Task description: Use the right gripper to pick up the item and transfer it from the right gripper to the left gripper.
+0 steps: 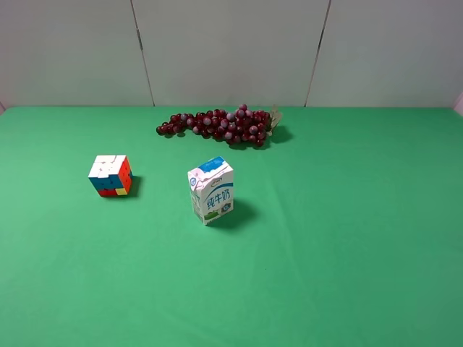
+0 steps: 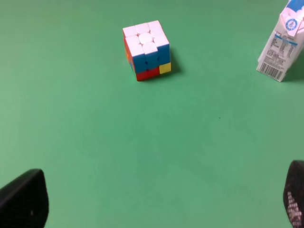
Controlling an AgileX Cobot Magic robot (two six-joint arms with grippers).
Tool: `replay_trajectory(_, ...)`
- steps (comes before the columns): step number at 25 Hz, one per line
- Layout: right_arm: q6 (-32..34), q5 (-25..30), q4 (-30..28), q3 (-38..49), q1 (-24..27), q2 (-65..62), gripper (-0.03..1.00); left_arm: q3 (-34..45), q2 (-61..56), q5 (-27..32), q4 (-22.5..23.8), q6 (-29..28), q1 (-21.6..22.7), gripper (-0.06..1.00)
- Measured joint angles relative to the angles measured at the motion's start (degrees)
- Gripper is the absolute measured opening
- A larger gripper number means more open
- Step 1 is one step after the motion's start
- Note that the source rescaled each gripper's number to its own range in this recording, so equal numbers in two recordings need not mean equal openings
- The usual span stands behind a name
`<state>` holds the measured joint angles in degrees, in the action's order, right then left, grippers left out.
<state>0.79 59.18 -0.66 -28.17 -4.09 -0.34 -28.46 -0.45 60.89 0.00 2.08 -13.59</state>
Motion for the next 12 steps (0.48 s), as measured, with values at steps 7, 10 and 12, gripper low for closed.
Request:
replay_trajectory(7, 0.0, 0.0, 0.0, 0.0, 0.0, 0.0, 1.0, 0.0, 0.0, -0.19, 0.0, 0.0, 0.12, 0.98)
replay_trajectory(10, 0.0, 0.0, 0.0, 0.0, 0.0, 0.0, 1.0, 0.0, 0.0, -0.19, 0.0, 0.0, 2.5, 0.98)
replay_trajectory(12, 0.0, 0.0, 0.0, 0.0, 0.0, 0.0, 1.0, 0.0, 0.0, -0.19, 0.0, 0.0, 5.55, 0.98)
